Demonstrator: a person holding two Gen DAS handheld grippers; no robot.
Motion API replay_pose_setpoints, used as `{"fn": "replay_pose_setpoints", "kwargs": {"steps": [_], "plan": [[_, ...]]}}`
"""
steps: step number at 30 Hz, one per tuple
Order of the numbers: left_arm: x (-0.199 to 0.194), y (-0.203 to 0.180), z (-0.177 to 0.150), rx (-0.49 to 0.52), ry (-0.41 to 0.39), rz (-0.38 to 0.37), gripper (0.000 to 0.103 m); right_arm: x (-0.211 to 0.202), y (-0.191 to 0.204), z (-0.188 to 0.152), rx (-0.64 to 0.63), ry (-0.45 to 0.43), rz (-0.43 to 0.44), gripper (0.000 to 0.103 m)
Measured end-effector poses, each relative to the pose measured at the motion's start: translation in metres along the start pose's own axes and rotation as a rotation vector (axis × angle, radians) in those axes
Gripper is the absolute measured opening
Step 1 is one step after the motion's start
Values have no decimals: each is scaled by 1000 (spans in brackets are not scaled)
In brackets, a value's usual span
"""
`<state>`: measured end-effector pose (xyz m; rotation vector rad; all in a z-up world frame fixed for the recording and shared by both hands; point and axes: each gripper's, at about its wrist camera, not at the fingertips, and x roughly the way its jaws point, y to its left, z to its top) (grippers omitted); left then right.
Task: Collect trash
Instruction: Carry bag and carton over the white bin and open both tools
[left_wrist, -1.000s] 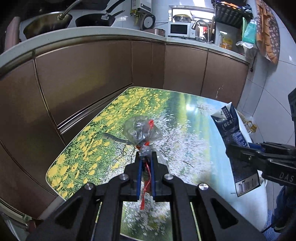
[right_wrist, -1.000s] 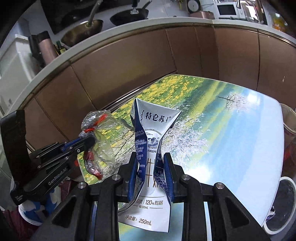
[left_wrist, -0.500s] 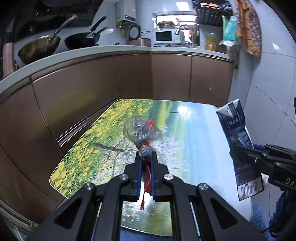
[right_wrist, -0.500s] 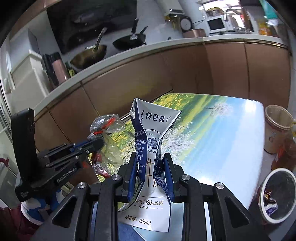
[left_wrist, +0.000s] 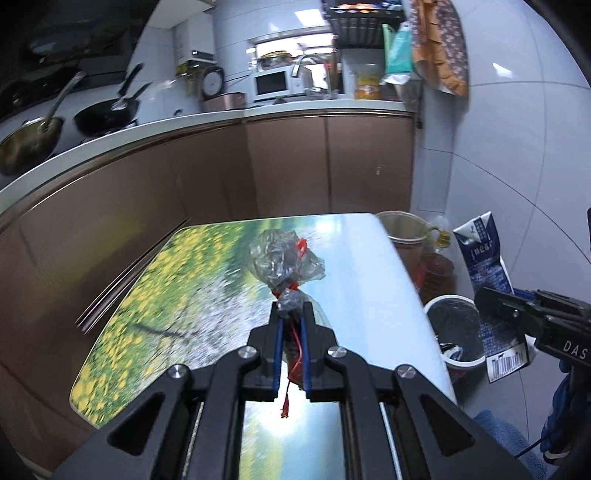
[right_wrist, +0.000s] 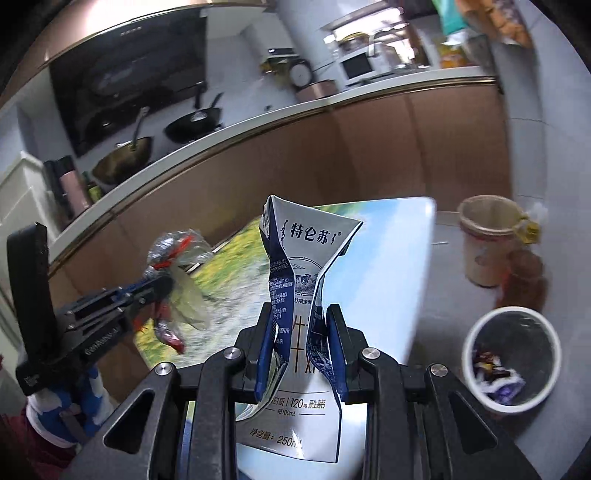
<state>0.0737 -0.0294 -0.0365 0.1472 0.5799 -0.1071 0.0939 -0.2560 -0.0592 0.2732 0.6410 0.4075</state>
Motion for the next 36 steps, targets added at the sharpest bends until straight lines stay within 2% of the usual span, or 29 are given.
{"fn": "replay_pose_setpoints", "kwargs": {"steps": [6, 17, 22, 25, 30, 36], "plan": [[21, -19, 7, 52, 28, -40, 8, -15, -29, -6, 31, -19, -91, 28], [66, -54, 17, 114, 101, -118, 8, -6, -86, -11, 117, -4, -143, 28], [95, -77, 14, 158, 169, -201, 8, -3, -125, -26, 178, 28, -221, 28], [113, -99, 11, 195, 207, -252, 8, -1, -151, -42, 221, 66, -300, 28], [137, -138, 10, 235, 249, -349, 8, 6, -188, -65, 301, 118, -378, 28], [165, -201, 21, 304, 280, -467, 8, 20, -213, -65, 298, 139, -445, 28]]}}
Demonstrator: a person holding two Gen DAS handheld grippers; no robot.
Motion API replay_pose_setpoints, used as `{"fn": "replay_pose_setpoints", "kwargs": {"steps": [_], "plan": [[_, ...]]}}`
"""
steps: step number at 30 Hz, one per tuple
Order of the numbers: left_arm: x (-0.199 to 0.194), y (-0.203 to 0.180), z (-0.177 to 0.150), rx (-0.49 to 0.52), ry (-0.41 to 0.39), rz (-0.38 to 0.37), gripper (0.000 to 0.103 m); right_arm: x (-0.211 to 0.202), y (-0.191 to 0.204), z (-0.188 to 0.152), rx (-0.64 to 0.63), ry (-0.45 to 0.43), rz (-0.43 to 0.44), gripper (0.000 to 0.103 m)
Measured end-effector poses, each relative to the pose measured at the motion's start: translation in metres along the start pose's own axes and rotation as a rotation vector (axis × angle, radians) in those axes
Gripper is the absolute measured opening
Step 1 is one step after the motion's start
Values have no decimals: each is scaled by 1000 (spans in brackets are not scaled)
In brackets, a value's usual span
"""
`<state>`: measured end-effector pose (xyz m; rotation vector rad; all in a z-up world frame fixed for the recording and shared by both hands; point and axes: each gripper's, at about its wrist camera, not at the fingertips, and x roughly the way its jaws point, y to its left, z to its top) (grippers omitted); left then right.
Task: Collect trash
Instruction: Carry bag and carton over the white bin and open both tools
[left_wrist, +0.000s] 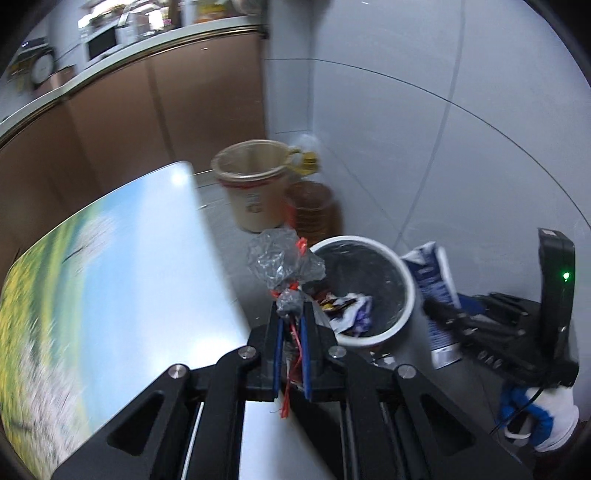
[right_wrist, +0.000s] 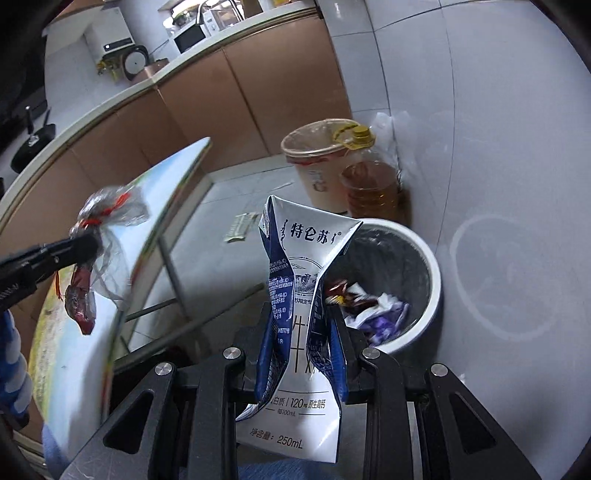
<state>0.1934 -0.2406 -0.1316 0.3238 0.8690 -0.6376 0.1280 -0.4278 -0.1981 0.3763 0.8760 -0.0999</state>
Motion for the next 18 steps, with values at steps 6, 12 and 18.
{"fn": "replay_pose_setpoints", "kwargs": {"steps": [6, 12, 18], "plan": [[68, -31, 25, 23, 115, -81, 8, 27, -3, 20, 0, -6, -36, 28], [136, -42, 37, 15, 217, -53, 10, 59, -24, 30, 52, 11, -90, 28], [191, -41, 46, -83, 313, -66, 11, 107, -50, 35, 92, 82, -155, 28]]}}
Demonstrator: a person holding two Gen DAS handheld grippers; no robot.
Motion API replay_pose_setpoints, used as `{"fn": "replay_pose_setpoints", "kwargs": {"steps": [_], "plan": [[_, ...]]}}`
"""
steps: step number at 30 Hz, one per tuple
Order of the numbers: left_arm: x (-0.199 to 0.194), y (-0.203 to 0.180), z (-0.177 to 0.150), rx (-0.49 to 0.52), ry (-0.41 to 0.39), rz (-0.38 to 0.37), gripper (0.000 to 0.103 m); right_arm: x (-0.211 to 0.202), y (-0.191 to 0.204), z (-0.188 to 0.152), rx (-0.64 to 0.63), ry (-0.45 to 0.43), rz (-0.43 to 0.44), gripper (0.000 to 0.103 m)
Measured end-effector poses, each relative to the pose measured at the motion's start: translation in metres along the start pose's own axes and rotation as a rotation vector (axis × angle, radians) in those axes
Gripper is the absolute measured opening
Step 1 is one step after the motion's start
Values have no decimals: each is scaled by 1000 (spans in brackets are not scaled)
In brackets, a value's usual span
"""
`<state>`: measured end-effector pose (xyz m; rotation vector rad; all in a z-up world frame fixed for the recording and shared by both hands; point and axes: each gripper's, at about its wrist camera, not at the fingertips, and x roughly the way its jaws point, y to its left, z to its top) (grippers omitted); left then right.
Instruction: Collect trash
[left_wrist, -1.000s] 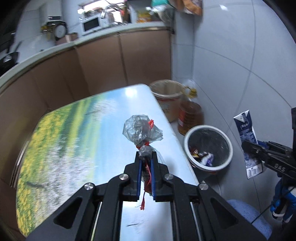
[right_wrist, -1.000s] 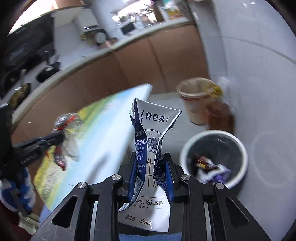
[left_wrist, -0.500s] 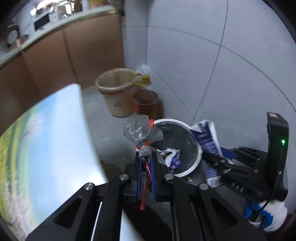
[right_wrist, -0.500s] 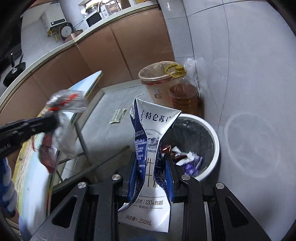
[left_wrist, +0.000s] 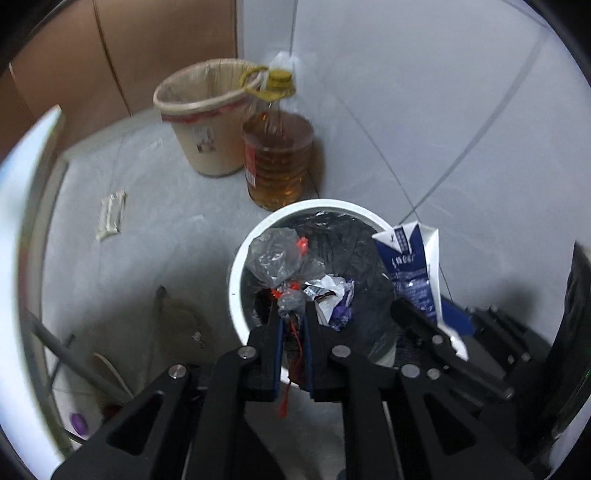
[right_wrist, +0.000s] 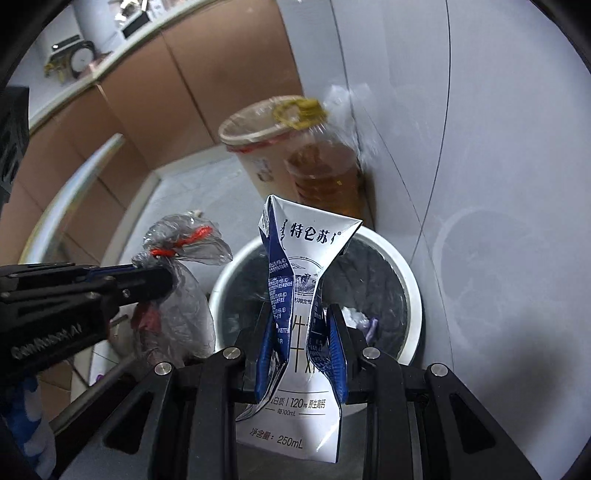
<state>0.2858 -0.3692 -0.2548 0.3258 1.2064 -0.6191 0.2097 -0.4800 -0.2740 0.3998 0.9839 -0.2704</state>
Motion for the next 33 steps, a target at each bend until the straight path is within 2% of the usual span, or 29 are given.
{"fn": "replay_pose_setpoints", "kwargs": {"steps": [7, 8, 10, 12, 18, 21, 24, 26, 29, 33], "plan": [[31, 1, 10, -46, 45, -21, 12, 30, -12, 2, 11, 46, -37, 28], [33, 2, 11, -57, 44, -30, 14, 34, -13, 3, 11, 52, -43, 29], [36, 4, 13, -74, 42, -50, 29, 40, -16, 5, 10, 56, -52, 30], [39, 6, 15, -88, 35, -50, 40, 45, -18, 7, 9, 62, -65, 33], [24, 13, 16, -128, -2, -100, 41, 41, -22, 7, 26, 57, -81, 40], [-2, 15, 14, -134, -52, -105, 41, 29, -17, 9, 28, 37, -78, 42], [-35, 19, 6, -123, -119, -90, 47, 6, -6, 12, 17, -2, -70, 49], [-53, 22, 1, -115, -163, -76, 48, -12, 4, 14, 15, -30, -62, 51], [-91, 29, -14, -106, -260, -46, 48, -37, 21, 16, 0, -68, -38, 55], [-143, 45, -43, -117, -401, 10, 48, -73, 50, 15, -39, -123, -2, 65]]}}
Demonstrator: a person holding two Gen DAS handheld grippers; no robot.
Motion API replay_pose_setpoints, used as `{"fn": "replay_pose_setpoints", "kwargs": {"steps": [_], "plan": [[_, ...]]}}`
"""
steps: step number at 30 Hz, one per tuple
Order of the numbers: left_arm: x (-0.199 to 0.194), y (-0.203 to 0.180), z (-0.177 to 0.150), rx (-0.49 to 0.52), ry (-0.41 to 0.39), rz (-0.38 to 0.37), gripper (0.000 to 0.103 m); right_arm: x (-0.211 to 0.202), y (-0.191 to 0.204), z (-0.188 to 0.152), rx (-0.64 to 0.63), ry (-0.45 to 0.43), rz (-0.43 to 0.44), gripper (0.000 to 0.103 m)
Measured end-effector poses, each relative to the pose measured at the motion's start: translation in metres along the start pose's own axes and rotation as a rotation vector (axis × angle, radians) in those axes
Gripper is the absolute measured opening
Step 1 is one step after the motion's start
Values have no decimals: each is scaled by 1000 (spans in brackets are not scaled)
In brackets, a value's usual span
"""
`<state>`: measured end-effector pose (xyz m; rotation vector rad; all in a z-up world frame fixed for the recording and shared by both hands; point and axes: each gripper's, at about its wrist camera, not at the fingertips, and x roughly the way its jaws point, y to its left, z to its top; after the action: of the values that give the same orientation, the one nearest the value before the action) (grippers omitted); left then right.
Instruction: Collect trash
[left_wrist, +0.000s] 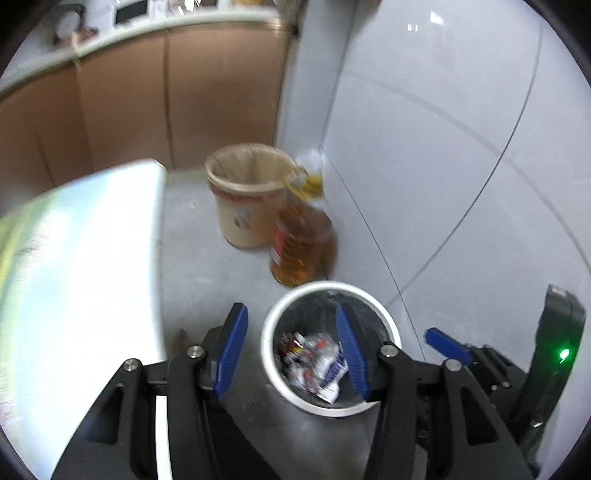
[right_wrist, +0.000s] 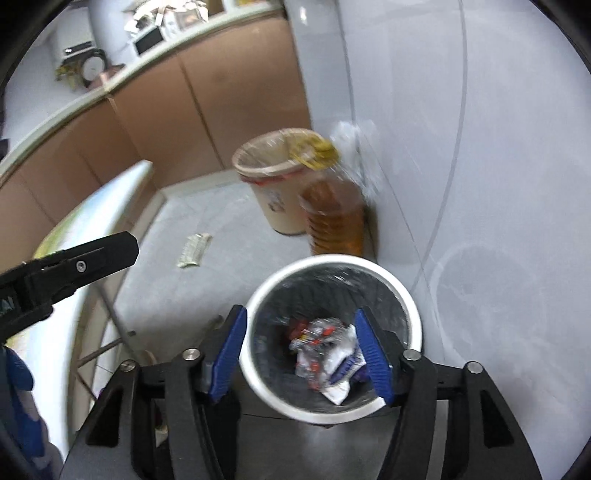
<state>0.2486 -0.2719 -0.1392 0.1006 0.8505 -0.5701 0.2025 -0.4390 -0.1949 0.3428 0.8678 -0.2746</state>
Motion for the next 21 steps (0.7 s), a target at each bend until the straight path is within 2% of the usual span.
{"fn": "replay_pose_setpoints", "kwargs": {"steps": [5, 9, 15, 17, 19, 21], "plan": [[-59, 33, -13, -17, -69, 93, 48, -50, 46, 4, -71, -80, 53, 77], [-99, 63, -27, -49, -109, 172, 64, -87, 87, 5, -151, -135, 113, 86], [-166, 105, -48, -105, -211, 300, 71, -132, 145, -1, -251, -206, 175, 96], [-185, 116, -56, -122, -241, 332, 72, -145, 159, -4, -279, -229, 178, 97], [-201, 126, -62, -137, -266, 359, 74, -155, 172, -7, -303, -244, 180, 103], [-219, 135, -70, -152, -296, 390, 75, -165, 182, -10, -321, -259, 184, 103]]}}
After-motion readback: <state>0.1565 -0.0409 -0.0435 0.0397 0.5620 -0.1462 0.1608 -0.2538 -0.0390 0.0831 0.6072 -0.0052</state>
